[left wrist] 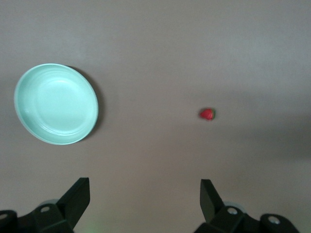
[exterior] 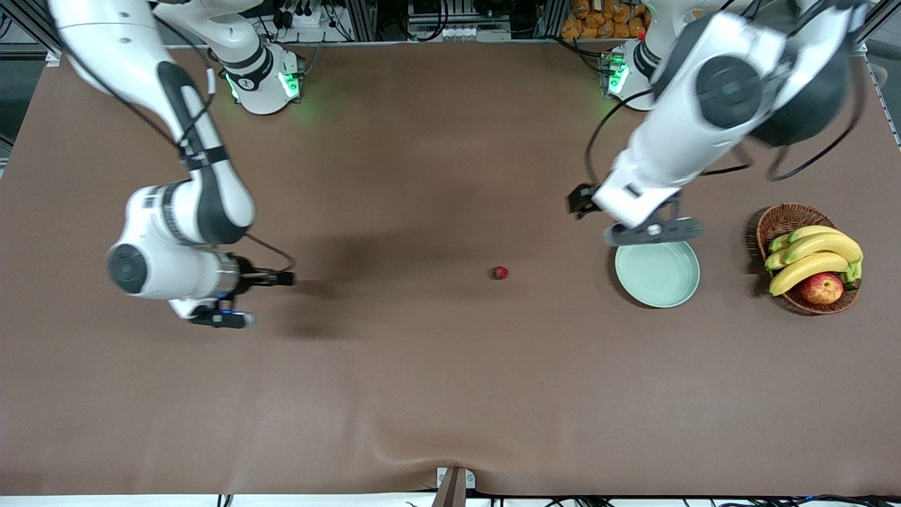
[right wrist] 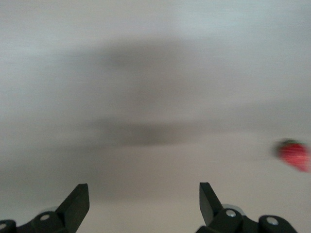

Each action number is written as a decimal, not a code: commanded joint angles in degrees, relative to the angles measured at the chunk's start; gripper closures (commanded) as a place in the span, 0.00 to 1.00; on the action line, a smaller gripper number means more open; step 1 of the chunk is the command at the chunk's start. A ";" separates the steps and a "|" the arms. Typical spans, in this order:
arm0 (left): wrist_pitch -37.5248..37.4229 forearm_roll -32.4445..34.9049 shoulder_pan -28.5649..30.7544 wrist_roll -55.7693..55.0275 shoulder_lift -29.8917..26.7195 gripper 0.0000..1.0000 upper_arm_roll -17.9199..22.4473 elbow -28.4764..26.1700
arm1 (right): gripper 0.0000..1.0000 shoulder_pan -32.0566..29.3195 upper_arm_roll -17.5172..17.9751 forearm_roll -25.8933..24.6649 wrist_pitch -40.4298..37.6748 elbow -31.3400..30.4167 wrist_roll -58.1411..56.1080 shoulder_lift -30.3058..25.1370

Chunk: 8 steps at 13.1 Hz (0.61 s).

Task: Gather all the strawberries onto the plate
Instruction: 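Grasp the second strawberry with the right gripper while the left gripper lowers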

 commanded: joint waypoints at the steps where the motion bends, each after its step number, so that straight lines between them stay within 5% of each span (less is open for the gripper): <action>1: 6.25 5.69 -5.00 -10.40 6.66 0.00 -0.18 1.01 | 0.00 -3.88 1.30 -5.77 0.19 -2.28 -2.01 -0.91; 8: 19.98 20.53 -11.87 -34.15 23.19 0.00 -0.09 0.84 | 0.00 -10.92 1.30 -11.49 4.31 -2.45 -6.95 5.41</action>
